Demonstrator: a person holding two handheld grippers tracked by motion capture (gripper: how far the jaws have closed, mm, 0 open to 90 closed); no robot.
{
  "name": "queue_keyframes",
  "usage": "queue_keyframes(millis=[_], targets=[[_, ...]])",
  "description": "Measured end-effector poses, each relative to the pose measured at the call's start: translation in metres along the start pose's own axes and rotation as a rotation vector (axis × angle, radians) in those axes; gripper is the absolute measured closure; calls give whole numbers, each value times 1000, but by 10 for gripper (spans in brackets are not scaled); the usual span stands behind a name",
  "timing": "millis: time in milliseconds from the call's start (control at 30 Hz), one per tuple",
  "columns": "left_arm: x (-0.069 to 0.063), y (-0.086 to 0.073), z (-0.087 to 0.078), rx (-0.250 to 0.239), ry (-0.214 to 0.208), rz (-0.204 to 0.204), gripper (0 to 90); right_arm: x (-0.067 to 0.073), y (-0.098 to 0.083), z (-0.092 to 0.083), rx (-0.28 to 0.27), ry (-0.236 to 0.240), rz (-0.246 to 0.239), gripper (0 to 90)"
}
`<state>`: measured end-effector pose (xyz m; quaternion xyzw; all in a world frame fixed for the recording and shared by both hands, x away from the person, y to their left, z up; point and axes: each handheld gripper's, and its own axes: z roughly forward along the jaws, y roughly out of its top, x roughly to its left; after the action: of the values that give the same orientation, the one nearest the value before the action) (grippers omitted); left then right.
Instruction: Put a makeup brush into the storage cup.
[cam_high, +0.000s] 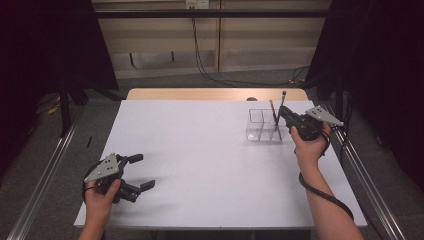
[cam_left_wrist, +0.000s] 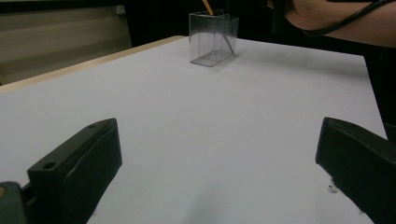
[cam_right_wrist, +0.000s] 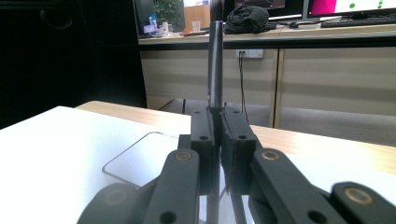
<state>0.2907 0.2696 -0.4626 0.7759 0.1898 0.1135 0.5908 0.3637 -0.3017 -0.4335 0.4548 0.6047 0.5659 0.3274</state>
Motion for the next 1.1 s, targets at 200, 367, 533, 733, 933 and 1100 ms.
queue_keyframes(millis=[200, 367, 533, 733, 933, 1100], targets=[[-1, 0, -2, 0, 3, -1, 3, -1, -2, 0, 4, 2, 12, 834], [-1, -1, -3, -2, 4, -4, 3, 1, -5, -1, 12, 16, 29, 725], [-2, 0, -3, -6, 9, -8, 3, 4, -4, -5, 5, 32, 39, 606], [-3, 0, -2, -1, 4, -4, 3, 8, -1, -10, 2, 58, 46, 463], [-2, 0, -1, -1, -2, -1, 3, 12, -3, -11, 13, 86, 41, 302], [-2, 0, -3, -6, 4, -6, 3, 16, -4, -14, 30, 106, 26, 264]])
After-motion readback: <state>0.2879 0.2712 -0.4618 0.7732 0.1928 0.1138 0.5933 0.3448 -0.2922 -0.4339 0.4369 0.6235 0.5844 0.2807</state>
